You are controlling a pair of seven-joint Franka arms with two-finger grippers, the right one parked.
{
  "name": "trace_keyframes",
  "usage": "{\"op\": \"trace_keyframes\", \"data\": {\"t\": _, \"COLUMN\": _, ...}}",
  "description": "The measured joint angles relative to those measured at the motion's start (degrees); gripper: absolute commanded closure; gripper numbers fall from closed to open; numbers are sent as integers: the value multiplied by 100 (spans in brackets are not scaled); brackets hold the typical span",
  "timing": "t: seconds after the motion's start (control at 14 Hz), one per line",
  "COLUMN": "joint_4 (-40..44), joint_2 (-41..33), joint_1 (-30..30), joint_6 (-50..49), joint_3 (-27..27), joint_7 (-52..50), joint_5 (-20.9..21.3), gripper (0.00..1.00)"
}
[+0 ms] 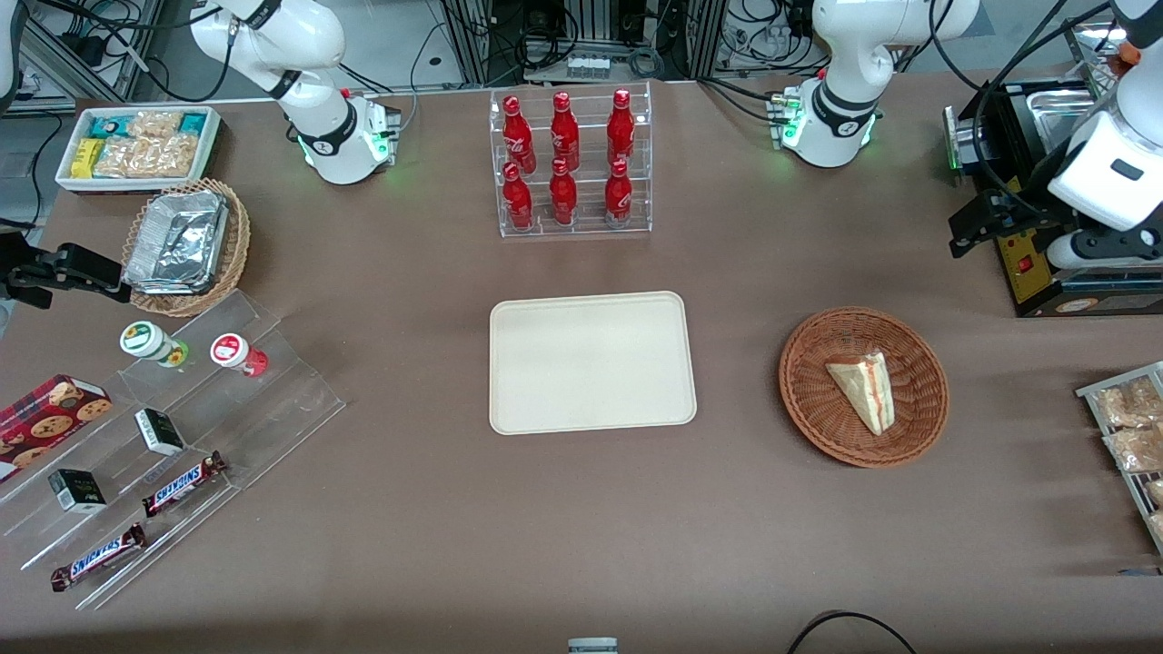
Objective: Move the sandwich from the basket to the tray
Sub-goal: 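Move the left gripper over the wicker basket above the sandwich, then lower the open left gripper and close it on the wrapped sandwich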
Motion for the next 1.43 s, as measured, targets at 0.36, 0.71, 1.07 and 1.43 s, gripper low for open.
{"op": "trace_keyframes", "data": {"t": 0.36, "joint_4": 166, "joint_2": 229, "joint_1": 13, "joint_6": -14, "joint_3": 5, "joint_7": 28, "joint_5": 2, "gripper": 0}}
{"op": "trace_keyframes", "data": {"t": 0.71, "joint_4": 93, "joint_2": 737, "joint_1": 23, "joint_6": 307, "joint_3": 28, "joint_7": 28, "joint_5": 116, "gripper": 0}}
{"op": "trace_keyframes", "data": {"t": 1.07, "joint_4": -984, "joint_2": 1008, "joint_1": 23, "joint_6": 1728, "joint_3": 29, "joint_7": -370, "joint_5": 119, "gripper": 0}}
{"op": "trace_keyframes", "data": {"t": 1.43, "joint_4": -2051, "joint_2": 1005, "joint_1": 30, "joint_6": 2832, "joint_3": 34, "joint_7": -808, "joint_5": 120, "gripper": 0}}
